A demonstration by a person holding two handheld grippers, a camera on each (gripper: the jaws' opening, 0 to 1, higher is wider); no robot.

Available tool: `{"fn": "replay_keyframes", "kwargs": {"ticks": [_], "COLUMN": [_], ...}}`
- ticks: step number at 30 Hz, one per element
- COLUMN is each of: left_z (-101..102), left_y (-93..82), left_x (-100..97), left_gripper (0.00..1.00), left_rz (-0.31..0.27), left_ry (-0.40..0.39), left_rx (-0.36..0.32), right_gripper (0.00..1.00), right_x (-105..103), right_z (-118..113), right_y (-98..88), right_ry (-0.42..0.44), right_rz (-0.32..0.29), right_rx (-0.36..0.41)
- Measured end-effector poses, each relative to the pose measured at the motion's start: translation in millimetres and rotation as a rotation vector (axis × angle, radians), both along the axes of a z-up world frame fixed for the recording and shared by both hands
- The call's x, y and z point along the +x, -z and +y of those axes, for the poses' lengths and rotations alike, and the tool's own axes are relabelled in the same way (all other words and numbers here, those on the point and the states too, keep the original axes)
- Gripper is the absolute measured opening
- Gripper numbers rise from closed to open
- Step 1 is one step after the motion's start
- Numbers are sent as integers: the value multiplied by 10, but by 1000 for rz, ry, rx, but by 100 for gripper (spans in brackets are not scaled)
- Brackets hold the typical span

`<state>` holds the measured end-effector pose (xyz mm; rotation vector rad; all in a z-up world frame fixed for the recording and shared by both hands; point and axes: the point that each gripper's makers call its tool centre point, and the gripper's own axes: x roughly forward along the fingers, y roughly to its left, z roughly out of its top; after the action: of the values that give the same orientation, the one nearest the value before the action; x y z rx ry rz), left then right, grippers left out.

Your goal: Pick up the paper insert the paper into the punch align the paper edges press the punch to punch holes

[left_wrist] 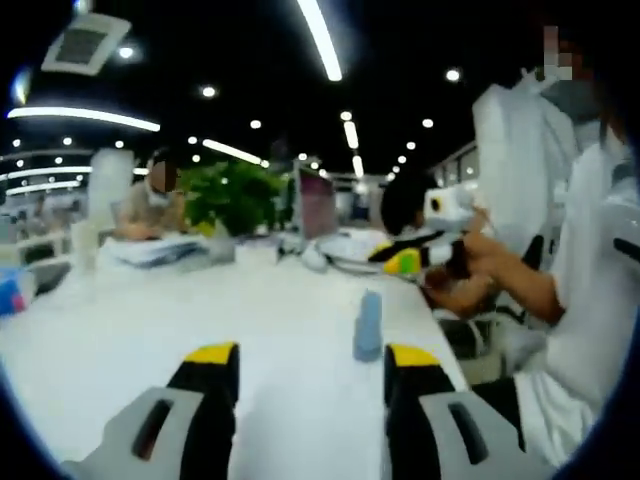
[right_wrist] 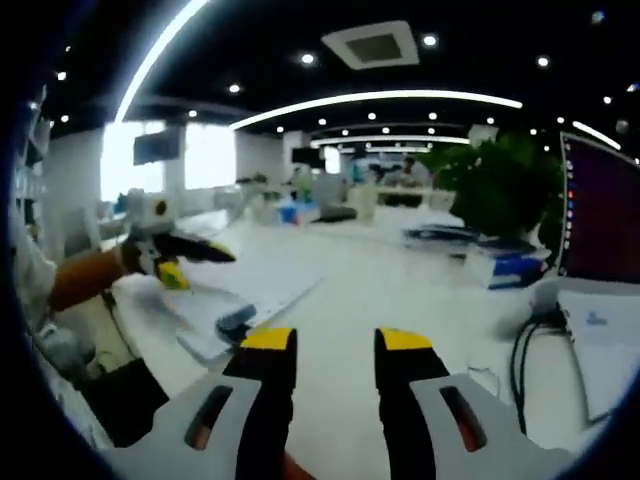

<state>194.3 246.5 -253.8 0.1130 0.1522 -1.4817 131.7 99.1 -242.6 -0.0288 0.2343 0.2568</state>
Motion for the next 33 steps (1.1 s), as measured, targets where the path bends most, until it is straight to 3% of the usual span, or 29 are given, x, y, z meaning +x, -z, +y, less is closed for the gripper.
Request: {"fn": "replay_keyframes", "kwargs": {"ticks": [5, 12, 19, 21, 22, 25, 33], "left_z": [-480, -807, -838, -831, -836, -838, -854], "left_y": [7, 137, 370, 364, 353, 368, 373], "left_x": [-247, -360, -316, -318, -324, -308, -321], "left_gripper": [59, 59, 56, 56, 56, 56, 50], "left_rz": [-16, -35, 6, -5, -6, -4, -20], "left_ry": [89, 137, 123, 122, 119, 111, 112], "left_rx": [18, 31, 58, 59, 52, 56, 47], "right_gripper": [34, 34, 29, 29, 30, 34, 35], "right_x": [-7, -57, -84, -59, -54, -21, 31], "right_z": [24, -32, -26, -104, -79, 45, 164], "right_y": [-34, 99, 164, 210, 225, 183, 185], "right_ry": [21, 80, 109, 175, 164, 125, 114], "right_rz": [-4, 49, 82, 109, 115, 82, 67], "right_rx": [2, -5, -44, -86, -106, -44, -80]}}
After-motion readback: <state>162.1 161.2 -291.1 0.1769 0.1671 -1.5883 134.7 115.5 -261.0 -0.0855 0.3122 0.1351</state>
